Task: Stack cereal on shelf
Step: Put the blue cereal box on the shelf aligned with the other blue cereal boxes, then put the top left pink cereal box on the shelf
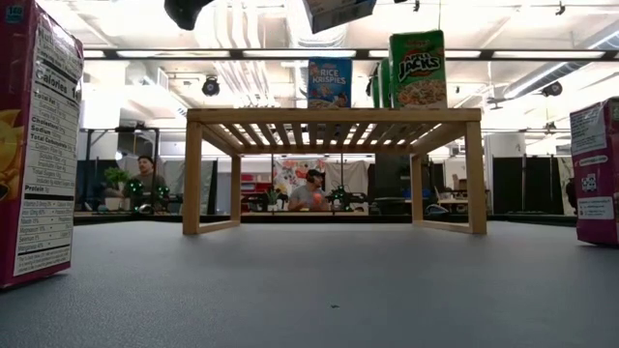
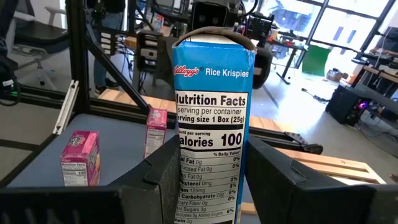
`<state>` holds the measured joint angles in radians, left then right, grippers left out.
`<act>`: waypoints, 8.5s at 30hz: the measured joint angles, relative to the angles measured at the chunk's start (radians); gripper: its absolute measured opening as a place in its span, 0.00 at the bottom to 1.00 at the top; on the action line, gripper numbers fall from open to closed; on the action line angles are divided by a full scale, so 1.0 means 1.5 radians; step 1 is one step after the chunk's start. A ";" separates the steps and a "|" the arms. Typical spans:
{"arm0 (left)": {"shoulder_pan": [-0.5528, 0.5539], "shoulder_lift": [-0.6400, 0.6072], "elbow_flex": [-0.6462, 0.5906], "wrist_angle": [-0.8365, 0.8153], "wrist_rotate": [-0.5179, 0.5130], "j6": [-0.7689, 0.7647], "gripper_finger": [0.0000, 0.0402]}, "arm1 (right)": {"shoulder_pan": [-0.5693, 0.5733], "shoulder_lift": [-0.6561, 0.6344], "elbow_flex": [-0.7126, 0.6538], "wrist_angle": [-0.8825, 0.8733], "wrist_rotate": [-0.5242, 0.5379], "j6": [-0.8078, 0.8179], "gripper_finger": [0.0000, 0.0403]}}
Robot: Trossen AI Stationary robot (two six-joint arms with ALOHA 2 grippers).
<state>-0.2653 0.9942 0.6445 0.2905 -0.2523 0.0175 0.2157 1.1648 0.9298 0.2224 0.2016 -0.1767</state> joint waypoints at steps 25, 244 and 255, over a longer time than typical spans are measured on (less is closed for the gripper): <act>0.020 0.082 0.057 0.003 0.000 0.012 0.81 | 0.000 0.000 -0.001 -0.001 0.000 -0.004 0.36; -0.009 0.092 0.319 -0.888 0.092 -0.380 0.64 | 0.017 -0.165 -0.002 -0.199 0.035 0.014 0.59; -0.262 0.157 0.302 -0.998 0.036 -0.613 0.64 | 0.017 -0.165 -0.002 -0.204 0.035 0.022 0.59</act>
<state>-0.6581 1.2300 1.0971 -1.2058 -0.1981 -0.9016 0.2405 0.9176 0.9272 -0.0838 0.2546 -0.1438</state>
